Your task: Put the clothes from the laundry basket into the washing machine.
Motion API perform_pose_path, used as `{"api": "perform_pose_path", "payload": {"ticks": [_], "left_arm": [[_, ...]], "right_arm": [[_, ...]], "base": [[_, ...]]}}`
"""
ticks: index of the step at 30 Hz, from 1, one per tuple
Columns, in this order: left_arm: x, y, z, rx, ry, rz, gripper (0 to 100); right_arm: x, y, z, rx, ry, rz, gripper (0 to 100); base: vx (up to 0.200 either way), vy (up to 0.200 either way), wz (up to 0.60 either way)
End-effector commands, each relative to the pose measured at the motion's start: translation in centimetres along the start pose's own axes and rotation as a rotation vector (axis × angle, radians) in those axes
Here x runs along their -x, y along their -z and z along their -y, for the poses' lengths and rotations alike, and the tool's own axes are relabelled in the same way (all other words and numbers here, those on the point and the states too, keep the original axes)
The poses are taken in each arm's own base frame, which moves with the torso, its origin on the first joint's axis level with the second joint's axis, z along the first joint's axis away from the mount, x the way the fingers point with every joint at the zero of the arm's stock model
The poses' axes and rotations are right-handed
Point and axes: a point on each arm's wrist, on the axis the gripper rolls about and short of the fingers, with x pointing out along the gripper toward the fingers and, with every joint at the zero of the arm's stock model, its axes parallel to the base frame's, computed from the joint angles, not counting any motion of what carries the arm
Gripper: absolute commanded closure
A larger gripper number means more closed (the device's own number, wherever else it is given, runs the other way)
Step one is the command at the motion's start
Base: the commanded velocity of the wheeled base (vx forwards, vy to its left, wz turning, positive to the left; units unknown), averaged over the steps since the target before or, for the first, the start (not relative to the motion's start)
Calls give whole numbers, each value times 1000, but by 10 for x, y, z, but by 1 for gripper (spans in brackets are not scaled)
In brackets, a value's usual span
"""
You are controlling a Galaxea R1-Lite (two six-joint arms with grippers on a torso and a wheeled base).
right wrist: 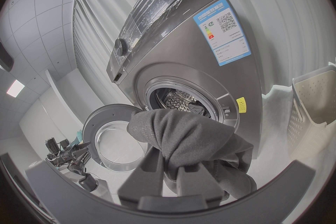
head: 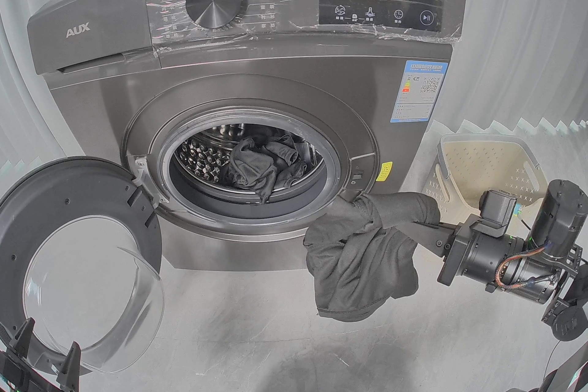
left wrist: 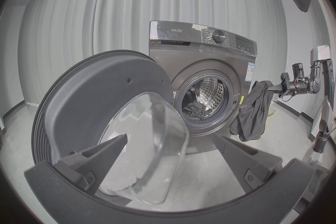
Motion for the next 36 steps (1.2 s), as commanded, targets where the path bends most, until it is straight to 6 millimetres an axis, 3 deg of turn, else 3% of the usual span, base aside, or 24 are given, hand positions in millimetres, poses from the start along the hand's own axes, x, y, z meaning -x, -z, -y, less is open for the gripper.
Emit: {"api": "perform_pose_path", "payload": {"ticks": [1, 13, 21, 27, 36], "left_arm": [[0, 4, 0, 1, 0, 2, 0], [0, 5, 0, -4, 0, 2, 0], [0, 5, 0, -12, 0, 2, 0], [0, 5, 0, -25, 1, 1, 0], [0, 5, 0, -27, -2, 1, 0]], "right_arm": [[1, -1, 0, 1, 0, 6, 100], [3, -1, -2, 40, -8, 11, 100], [3, 8, -13, 83, 136, 39, 100], [2, 12, -22, 110, 197, 55, 100], [-4, 19, -24, 142, 193, 21, 100]], "base": [[0, 0, 600], [0, 0, 0], [0, 0, 0], [0, 200, 0], [0, 0, 0]]}}
